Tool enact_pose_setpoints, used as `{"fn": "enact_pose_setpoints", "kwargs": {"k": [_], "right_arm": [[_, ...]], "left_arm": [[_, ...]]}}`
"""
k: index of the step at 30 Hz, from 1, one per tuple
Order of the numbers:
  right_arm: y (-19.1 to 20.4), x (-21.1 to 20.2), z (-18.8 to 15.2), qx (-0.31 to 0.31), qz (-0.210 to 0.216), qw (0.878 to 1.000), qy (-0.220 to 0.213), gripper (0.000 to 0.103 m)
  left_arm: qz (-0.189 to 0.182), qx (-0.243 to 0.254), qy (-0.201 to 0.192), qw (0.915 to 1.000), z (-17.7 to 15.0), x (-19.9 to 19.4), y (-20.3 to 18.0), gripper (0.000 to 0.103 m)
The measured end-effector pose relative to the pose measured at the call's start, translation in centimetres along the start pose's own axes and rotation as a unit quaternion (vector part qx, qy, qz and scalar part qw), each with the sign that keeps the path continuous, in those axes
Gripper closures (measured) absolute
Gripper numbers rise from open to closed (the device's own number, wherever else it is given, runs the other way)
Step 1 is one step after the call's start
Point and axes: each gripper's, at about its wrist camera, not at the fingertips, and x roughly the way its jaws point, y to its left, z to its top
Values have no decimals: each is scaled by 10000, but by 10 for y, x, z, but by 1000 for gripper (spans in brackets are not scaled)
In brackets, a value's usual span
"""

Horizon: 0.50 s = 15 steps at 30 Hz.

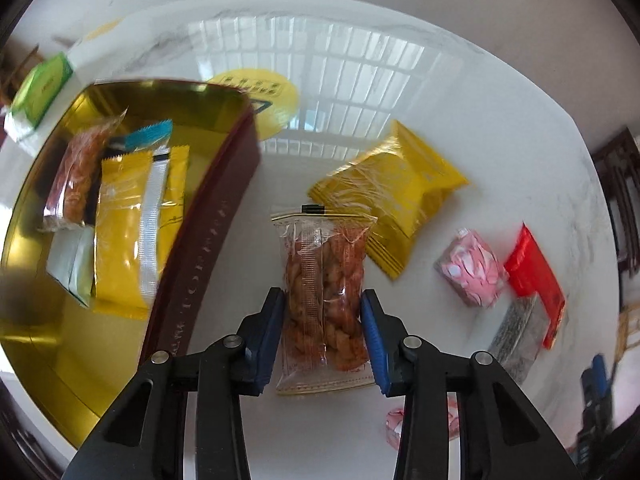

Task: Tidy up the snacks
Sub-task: 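Close the left gripper on the clear bag of orange twisted snacks, then carry the orange snack bag with the left gripper while the right grasps the pink cake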

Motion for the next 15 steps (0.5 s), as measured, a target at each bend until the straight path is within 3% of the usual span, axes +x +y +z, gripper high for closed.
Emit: {"fn": "enact_pose_setpoints", "kwargs": {"k": [5,9,15], "right_arm": [[2,0,-1,-112,183,9998,37,45],[14,-5,-3,-435,556,9975,79,45],[74,-20,-4,-1106,1437,9831,235,45]], "left_arm": [[-193,206,-277,9992,-32,-18,-8,64],[-472,63,-348,9983,-51,-36,3,64],[-635,-42,-453,9969,-69,-60,25,63]]}}
